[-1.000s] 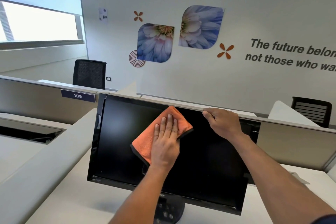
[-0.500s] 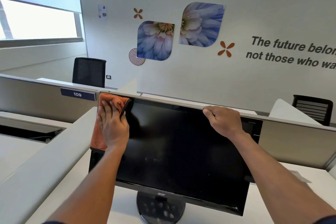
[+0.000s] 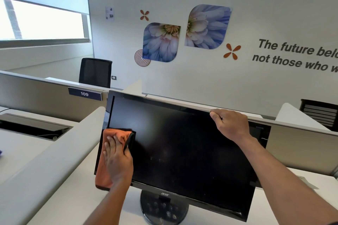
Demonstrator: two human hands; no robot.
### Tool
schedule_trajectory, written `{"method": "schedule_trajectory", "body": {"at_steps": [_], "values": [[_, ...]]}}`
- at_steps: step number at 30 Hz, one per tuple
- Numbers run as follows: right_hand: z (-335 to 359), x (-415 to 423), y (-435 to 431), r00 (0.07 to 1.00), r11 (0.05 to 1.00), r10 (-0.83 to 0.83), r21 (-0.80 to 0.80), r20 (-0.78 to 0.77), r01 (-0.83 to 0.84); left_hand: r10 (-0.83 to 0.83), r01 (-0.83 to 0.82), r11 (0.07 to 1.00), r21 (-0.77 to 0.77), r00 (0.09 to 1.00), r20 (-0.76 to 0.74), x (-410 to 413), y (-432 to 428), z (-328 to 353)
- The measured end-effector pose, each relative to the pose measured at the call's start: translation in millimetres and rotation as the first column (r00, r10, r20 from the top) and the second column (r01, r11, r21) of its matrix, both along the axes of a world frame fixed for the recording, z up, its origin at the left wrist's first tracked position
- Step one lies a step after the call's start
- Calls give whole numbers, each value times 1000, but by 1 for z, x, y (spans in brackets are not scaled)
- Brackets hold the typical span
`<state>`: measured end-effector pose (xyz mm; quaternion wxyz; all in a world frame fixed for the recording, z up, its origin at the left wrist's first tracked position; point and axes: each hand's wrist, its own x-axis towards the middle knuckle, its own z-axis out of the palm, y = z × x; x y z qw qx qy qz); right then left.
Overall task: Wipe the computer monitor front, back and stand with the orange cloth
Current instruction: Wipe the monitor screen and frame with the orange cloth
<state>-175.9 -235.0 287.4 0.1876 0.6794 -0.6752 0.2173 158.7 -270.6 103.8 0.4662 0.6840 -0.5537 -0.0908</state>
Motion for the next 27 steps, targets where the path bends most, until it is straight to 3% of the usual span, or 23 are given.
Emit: {"method": "schedule_trajectory", "body": {"at_steps": [9,16,27], "values": [[1,0,-1,1000,1000,-3,-4,3,3,-50,70,981,-182,993,109,-8,-54,111],[3,5,0,1000,1000,5,-7,7,-5,-7,12,986,-166,999,33,-8,-46,67],[1,4,-5,999,1000,-24,-9,24,24,-223,270,950,-160,939,261,-106,21,-7]]}}
